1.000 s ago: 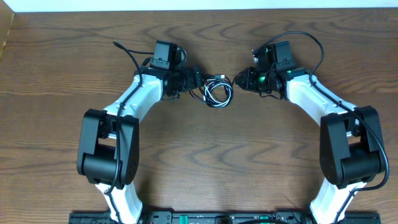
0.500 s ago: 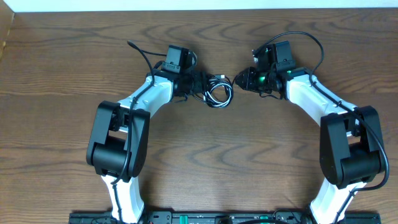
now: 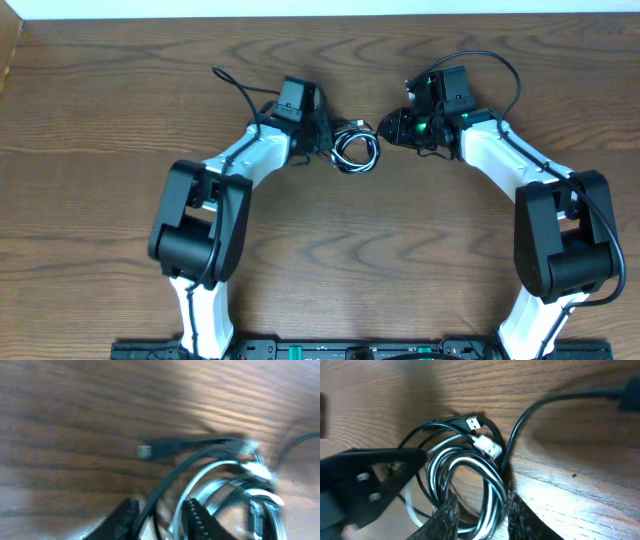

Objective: Untangle cables

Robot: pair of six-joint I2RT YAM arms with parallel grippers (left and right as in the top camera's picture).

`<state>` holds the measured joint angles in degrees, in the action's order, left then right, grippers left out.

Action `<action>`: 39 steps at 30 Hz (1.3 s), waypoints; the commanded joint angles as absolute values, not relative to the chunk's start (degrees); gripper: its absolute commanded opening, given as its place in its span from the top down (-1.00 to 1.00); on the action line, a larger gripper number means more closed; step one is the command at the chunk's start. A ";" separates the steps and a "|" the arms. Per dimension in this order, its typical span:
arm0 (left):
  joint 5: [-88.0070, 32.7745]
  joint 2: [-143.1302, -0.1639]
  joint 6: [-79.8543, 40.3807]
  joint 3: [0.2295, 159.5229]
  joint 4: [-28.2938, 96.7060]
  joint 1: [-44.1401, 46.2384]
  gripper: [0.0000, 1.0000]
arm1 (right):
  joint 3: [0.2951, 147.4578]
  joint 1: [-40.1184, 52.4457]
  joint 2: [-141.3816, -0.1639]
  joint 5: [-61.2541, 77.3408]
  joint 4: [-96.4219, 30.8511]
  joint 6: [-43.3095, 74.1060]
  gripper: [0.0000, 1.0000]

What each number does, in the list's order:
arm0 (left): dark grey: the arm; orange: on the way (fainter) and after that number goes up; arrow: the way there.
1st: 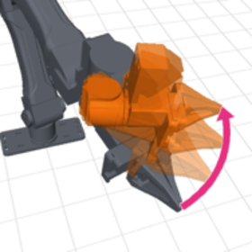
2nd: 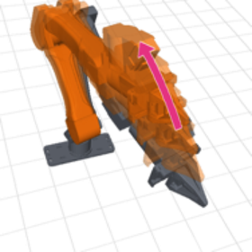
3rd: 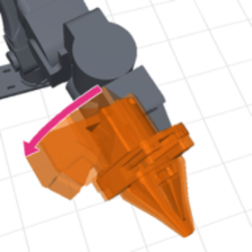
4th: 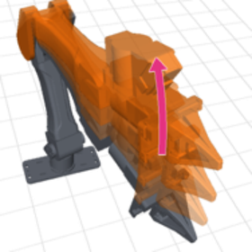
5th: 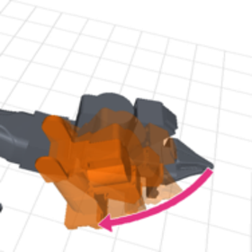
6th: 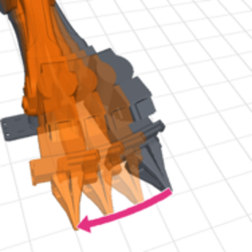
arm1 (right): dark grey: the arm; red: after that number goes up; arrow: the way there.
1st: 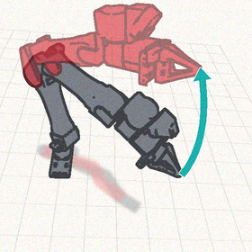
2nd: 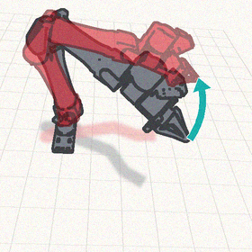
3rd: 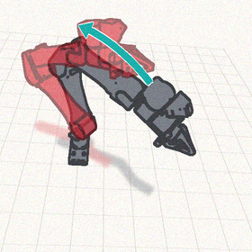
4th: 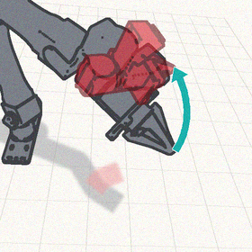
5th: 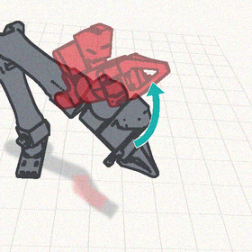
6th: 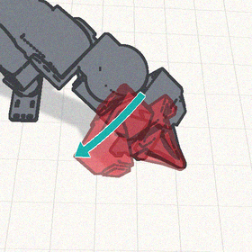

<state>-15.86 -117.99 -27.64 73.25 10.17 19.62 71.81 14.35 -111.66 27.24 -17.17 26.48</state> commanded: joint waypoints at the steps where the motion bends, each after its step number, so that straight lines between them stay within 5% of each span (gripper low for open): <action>1: -10.98 -120.68 -32.29 73.34 10.85 19.51 0.45 | 71.88 14.68 -111.70 27.09 -17.37 25.61 0.45; 39: 2.02 -120.66 -49.65 73.84 19.79 28.69 0.70 | 71.88 14.57 -111.70 22.79 -17.63 24.75 0.40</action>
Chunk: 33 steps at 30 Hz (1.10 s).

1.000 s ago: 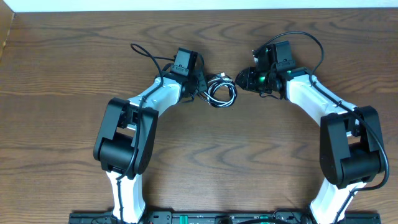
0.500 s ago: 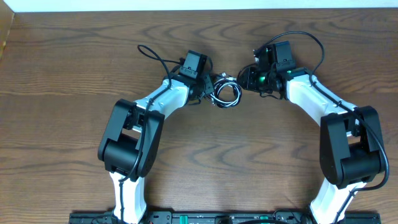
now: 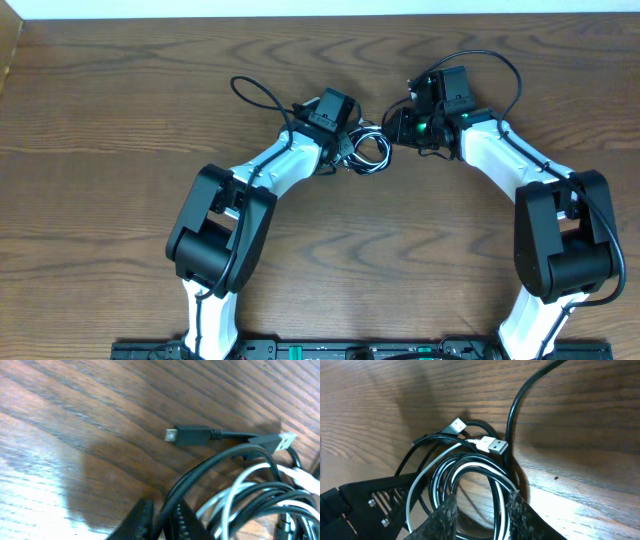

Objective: Untangle cables

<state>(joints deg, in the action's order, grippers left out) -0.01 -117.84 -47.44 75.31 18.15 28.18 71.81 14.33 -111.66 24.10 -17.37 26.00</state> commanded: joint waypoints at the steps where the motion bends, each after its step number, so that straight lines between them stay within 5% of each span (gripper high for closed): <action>1: 2.00 -120.66 -49.58 73.84 18.61 29.04 0.78 | 71.88 14.55 -111.70 22.37 -17.65 24.73 0.39; 13: -0.51 -105.89 -35.55 73.84 16.19 29.93 0.85 | 71.88 13.87 -111.70 30.50 -15.59 19.62 0.31; 33: -4.54 -93.47 -36.03 73.84 11.90 29.80 0.85 | 71.88 14.79 -111.70 40.25 -13.06 19.22 0.21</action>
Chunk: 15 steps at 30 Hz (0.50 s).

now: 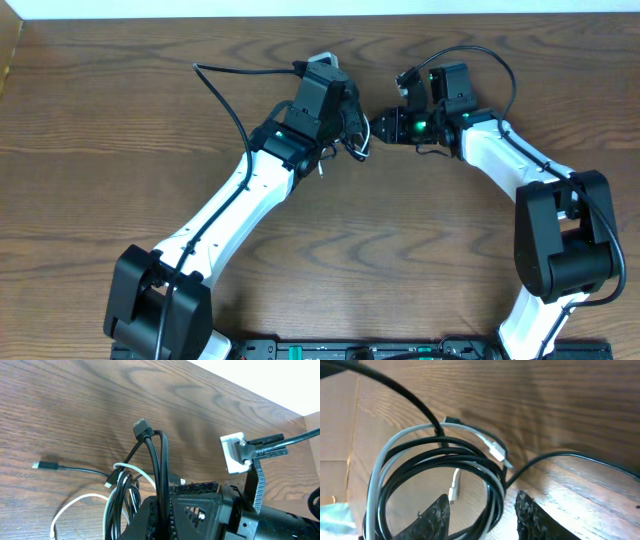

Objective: Untangle cables

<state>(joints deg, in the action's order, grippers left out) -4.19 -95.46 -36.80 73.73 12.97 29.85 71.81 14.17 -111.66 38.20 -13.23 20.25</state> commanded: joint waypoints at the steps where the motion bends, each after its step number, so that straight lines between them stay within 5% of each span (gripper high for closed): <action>1: -4.56 -92.90 -36.03 73.84 11.49 29.82 0.85 | 71.88 15.09 -111.70 40.25 -13.06 19.22 0.20; 15: -4.45 -84.31 -38.83 73.84 8.73 29.80 0.85 | 71.88 18.87 -120.57 32.08 -12.60 34.46 0.28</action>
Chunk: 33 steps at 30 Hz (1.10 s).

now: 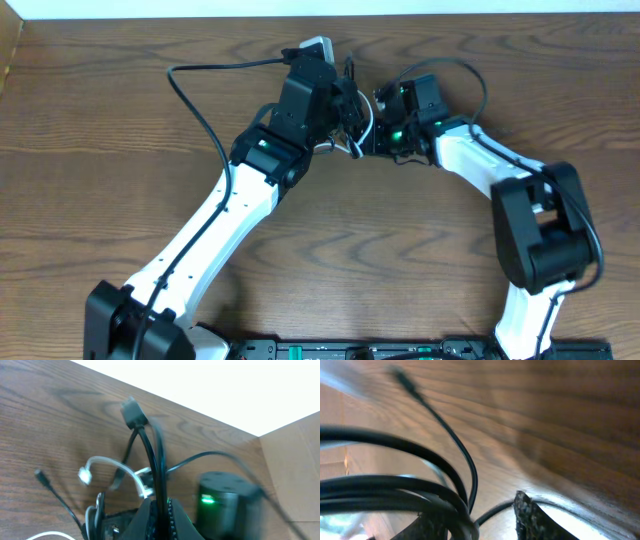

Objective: Untangle cables

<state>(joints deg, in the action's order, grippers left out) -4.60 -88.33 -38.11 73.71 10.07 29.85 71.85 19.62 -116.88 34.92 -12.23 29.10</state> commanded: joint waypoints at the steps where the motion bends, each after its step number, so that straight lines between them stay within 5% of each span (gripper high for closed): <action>1: -3.97 -83.48 -38.81 73.84 8.67 29.80 0.85 | 71.88 18.65 -121.21 32.08 -12.60 34.74 0.29; 11: 2.87 -76.64 -35.33 73.84 11.44 29.80 0.85 | 71.88 16.53 -122.39 32.10 -13.13 34.63 0.38; 23: 2.83 -87.18 -35.31 73.82 17.96 29.80 0.84 | 71.88 16.58 -122.39 36.14 -13.34 31.51 0.65; 25: 2.87 -88.86 -35.29 73.82 17.96 29.80 0.66 | 71.88 16.58 -122.39 36.62 -13.52 30.98 0.66; 29: 4.25 -91.42 -35.07 73.82 17.93 29.80 -0.11 | 71.88 16.58 -122.39 36.62 -13.74 30.94 0.66; 33: 4.43 -93.12 -34.04 73.78 17.96 29.80 -0.43 | 71.88 16.58 -122.39 36.64 -13.78 30.59 0.65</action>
<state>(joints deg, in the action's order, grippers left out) 2.98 -91.81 -35.55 72.64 17.82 30.00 72.51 16.95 -121.14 36.47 -13.43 31.79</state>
